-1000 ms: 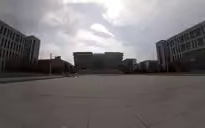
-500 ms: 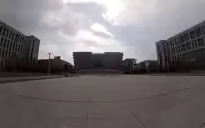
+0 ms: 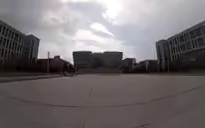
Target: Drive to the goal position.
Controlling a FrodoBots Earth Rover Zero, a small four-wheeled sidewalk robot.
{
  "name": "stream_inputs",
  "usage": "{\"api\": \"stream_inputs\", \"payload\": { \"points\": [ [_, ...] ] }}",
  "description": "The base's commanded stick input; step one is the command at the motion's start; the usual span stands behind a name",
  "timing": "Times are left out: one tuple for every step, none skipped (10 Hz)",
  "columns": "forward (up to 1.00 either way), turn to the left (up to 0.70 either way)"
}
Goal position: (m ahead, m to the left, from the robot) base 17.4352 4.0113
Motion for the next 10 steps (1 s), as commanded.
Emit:
{"api": "stream_inputs", "payload": {
  "points": [
    [0.7, 0.0],
    [0.7, 0.0],
    [0.7, 0.0],
    [0.7, 0.0],
    [0.7, 0.0],
    [0.7, 0.0],
    [0.7, 0.0],
    [0.7, 0.0],
    [0.7, 0.0],
    [0.7, 0.0]
  ]
}}
